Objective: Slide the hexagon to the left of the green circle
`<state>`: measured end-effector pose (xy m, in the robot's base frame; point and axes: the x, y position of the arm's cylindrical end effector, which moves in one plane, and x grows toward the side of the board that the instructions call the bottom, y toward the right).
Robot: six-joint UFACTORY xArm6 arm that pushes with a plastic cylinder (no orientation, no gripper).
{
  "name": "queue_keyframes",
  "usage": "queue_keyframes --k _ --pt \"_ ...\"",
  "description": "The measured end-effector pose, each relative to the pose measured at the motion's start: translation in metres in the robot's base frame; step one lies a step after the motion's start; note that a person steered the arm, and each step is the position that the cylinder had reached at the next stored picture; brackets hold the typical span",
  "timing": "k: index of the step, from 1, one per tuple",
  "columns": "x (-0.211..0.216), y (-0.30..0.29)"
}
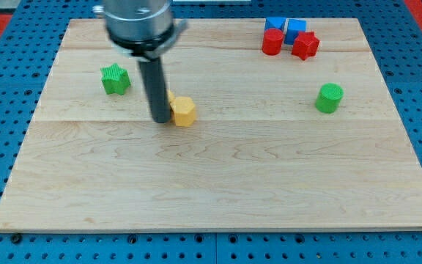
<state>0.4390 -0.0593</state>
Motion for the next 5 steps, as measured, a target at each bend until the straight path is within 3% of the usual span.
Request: queue_keyframes --k 2,5 --pt "-0.012 0.098" --pt "-0.045 0.087"
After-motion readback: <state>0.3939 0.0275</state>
